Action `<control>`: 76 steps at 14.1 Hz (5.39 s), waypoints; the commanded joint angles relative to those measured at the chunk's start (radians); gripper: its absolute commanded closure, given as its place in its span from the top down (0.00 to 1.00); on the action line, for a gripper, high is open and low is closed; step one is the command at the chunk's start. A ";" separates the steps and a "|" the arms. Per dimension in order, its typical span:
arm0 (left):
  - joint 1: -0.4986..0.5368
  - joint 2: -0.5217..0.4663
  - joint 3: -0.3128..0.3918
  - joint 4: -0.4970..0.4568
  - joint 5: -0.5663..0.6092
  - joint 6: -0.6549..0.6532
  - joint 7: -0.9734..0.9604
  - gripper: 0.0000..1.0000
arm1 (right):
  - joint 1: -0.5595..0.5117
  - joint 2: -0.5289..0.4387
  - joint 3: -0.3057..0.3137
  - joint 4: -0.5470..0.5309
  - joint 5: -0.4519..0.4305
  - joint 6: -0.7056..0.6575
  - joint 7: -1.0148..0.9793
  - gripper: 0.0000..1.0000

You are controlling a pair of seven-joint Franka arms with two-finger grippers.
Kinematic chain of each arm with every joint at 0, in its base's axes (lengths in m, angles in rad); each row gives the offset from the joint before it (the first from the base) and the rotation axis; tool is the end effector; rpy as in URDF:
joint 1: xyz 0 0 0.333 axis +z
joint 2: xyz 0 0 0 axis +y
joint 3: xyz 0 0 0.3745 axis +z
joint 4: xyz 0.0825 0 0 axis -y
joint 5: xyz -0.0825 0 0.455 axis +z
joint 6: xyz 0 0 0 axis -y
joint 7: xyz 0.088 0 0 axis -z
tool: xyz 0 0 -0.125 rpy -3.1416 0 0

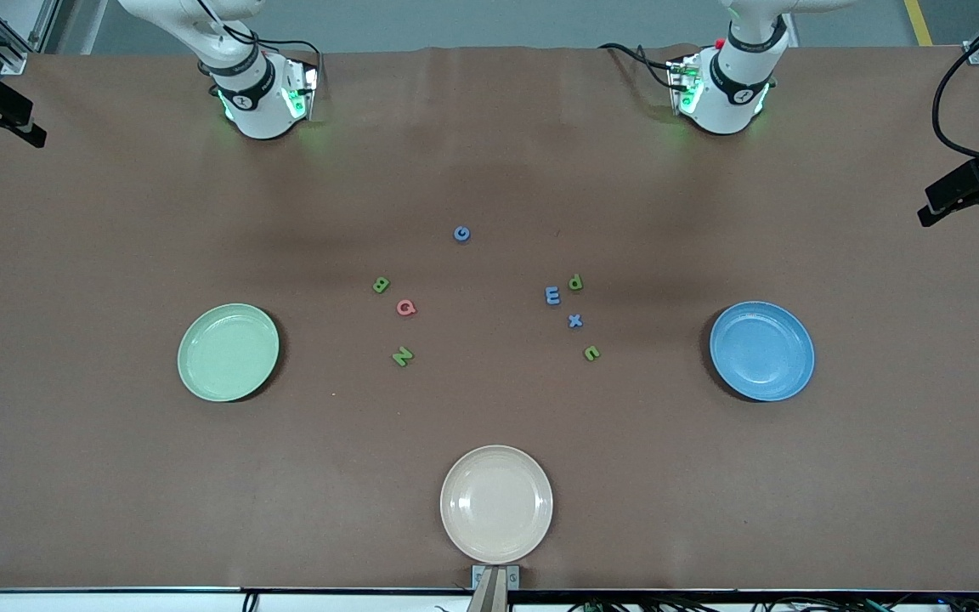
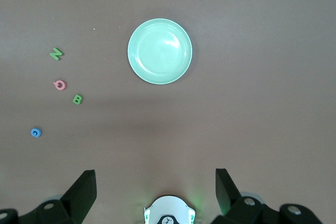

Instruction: Sort upper and lower case letters into plates

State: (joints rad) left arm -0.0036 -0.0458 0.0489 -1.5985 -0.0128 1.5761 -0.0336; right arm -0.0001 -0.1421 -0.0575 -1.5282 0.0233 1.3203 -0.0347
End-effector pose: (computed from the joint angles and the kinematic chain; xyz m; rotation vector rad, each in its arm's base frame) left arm 0.6090 0.0268 0.6787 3.1240 0.1231 0.0366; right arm 0.5395 -0.0309 0.7495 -3.1060 0.0264 0.1003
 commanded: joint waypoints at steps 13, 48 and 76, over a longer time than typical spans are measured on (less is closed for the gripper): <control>-0.013 0.131 -0.124 0.015 -0.009 -0.004 -0.155 1.00 | -0.009 -0.013 0.001 -0.007 0.007 -0.015 0.052 1.00; -0.320 0.799 -0.271 -0.041 0.172 0.728 -1.264 0.85 | 0.546 0.799 0.004 -0.136 0.109 1.040 1.112 0.97; 0.016 0.351 -0.279 -0.498 0.174 0.645 -0.502 0.08 | 0.226 0.411 -0.051 -0.604 0.021 1.014 0.414 0.00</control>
State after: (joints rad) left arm -0.0456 0.3531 -0.2238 -2.0120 0.1464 2.1937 -0.6620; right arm 0.3061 0.3741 -0.1330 -1.9664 0.0555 2.2651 0.4936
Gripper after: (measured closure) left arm 0.740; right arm 0.648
